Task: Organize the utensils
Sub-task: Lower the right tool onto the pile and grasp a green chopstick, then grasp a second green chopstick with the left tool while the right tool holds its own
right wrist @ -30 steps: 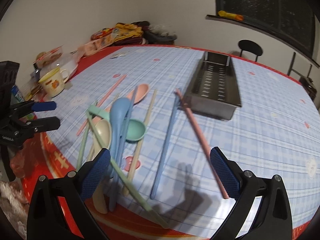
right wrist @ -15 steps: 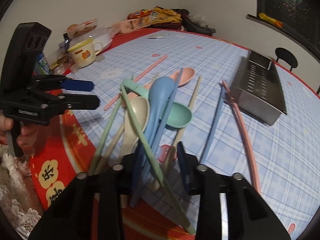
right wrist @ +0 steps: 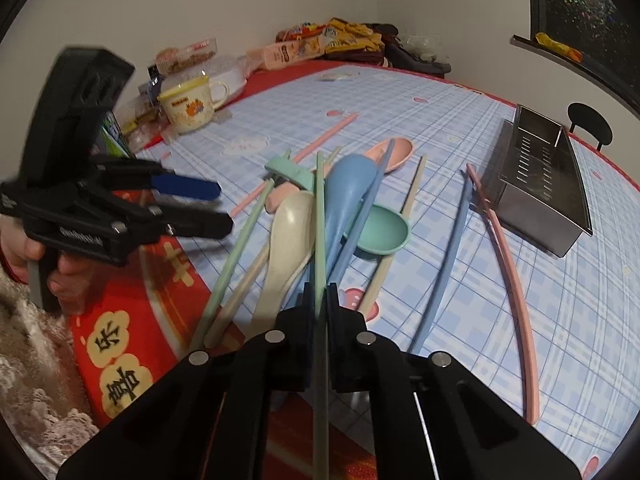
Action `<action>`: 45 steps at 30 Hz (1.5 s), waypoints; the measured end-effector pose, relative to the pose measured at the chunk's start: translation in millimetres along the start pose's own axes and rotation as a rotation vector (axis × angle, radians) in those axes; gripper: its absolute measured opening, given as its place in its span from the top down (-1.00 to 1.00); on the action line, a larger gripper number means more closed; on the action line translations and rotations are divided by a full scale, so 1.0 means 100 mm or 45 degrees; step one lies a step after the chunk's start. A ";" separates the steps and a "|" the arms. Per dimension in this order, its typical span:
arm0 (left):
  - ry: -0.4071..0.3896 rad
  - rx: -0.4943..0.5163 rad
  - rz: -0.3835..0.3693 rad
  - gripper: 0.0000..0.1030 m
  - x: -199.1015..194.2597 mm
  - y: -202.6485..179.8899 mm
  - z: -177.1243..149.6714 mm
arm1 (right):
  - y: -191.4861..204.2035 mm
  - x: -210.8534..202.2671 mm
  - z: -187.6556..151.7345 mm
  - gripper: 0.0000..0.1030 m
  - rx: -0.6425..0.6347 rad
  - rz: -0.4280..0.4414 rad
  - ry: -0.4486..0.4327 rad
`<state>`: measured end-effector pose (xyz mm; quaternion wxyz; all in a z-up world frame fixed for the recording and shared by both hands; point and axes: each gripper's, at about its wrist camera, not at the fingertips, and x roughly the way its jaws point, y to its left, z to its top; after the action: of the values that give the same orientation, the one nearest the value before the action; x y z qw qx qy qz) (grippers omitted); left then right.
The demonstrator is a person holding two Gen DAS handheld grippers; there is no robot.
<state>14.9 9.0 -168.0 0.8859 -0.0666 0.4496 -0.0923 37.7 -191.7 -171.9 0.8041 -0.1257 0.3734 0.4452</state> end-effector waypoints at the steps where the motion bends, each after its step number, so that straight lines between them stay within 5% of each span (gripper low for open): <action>1: 0.009 0.002 0.000 -0.23 0.02 -0.01 0.00 | -0.01 -0.01 0.00 0.88 0.009 0.000 -0.010; 7: 0.038 0.035 0.020 -0.22 0.10 -0.10 -0.02 | -0.08 -0.15 -0.02 0.88 0.075 -0.020 -0.108; 15: 0.066 0.009 0.062 0.07 0.18 -0.12 0.01 | -0.14 -0.19 -0.03 0.88 0.112 -0.006 -0.133; 24: 0.080 0.138 0.269 0.21 0.29 -0.29 0.03 | -0.19 -0.22 -0.04 0.87 0.147 0.007 -0.157; 39: 0.115 0.187 0.241 0.26 0.23 -0.30 -0.05 | -0.21 -0.23 -0.05 0.88 0.162 0.005 -0.167; 45: 0.135 0.172 0.191 0.77 0.19 -0.10 0.01 | -0.22 -0.24 -0.05 0.88 0.166 -0.001 -0.169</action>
<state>25.5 -4.6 -180.7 0.8678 0.0321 0.4924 -0.0592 45.5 -221.5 -161.4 0.8337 -0.0435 0.3474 0.4271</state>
